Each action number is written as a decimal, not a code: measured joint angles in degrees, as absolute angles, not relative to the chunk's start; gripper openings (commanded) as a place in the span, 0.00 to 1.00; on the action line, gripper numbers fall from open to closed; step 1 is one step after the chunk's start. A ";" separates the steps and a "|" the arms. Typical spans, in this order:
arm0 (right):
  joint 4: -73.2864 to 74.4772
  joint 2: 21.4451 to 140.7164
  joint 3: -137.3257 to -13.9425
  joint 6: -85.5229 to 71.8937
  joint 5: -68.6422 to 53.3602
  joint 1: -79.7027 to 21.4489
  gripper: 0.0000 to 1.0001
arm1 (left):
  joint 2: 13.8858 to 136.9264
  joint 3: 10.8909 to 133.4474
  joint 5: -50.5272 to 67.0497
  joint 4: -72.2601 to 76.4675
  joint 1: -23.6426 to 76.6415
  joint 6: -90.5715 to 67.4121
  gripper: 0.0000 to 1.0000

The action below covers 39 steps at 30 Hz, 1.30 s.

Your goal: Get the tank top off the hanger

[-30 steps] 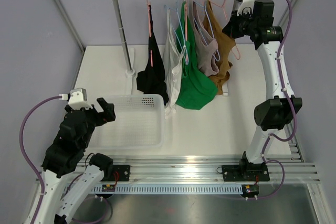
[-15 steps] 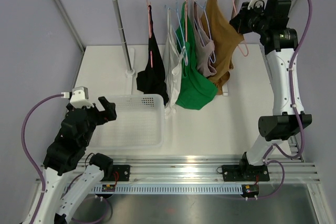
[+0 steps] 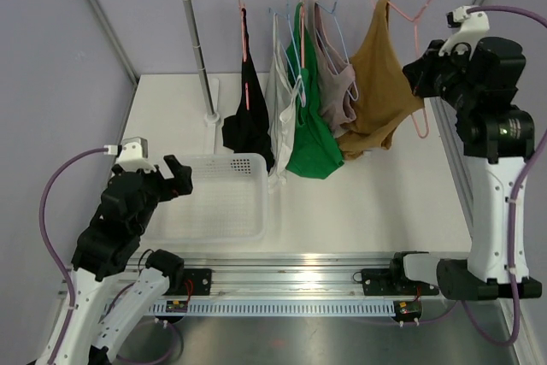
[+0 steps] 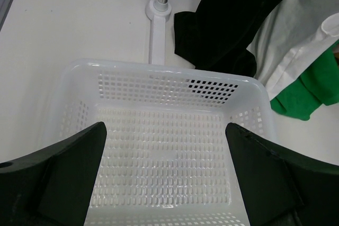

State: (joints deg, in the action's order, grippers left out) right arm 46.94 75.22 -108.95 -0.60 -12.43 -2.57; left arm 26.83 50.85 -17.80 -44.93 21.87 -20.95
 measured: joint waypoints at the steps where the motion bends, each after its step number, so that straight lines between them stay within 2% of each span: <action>1: 47.51 73.03 -108.25 -1.06 -12.14 -2.57 0.00 | 26.96 51.13 -17.19 -44.88 21.87 -20.95 0.99; 9: 55.96 59.88 -110.65 -4.16 -9.08 -2.57 0.00 | 35.64 59.90 -5.50 -41.12 22.70 -22.41 0.99; 13: 62.52 54.28 -110.91 -4.84 -9.54 -2.57 0.00 | 43.44 64.62 -3.31 -38.22 30.26 -23.94 0.99; 22: 71.24 40.12 -100.31 -7.31 -13.56 -5.08 0.00 | 62.87 81.14 -14.41 -31.79 61.19 -22.59 0.99; 27: 72.01 35.73 -93.30 -8.49 -16.58 -6.74 0.00 | 72.71 89.30 -17.08 -26.02 67.70 -18.87 0.99; 32: 72.10 35.27 -88.47 -9.13 -20.40 -6.83 0.00 | 82.19 96.68 -18.63 -22.46 68.16 -16.27 0.98; 39: 70.96 33.39 -85.86 -9.26 -22.63 -8.40 0.00 | 94.45 106.04 -20.49 -21.10 68.01 -15.27 0.77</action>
State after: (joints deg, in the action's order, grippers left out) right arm 70.96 33.39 -85.86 -9.26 -22.63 -8.40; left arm 94.45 106.04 -20.49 -21.10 68.01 -15.27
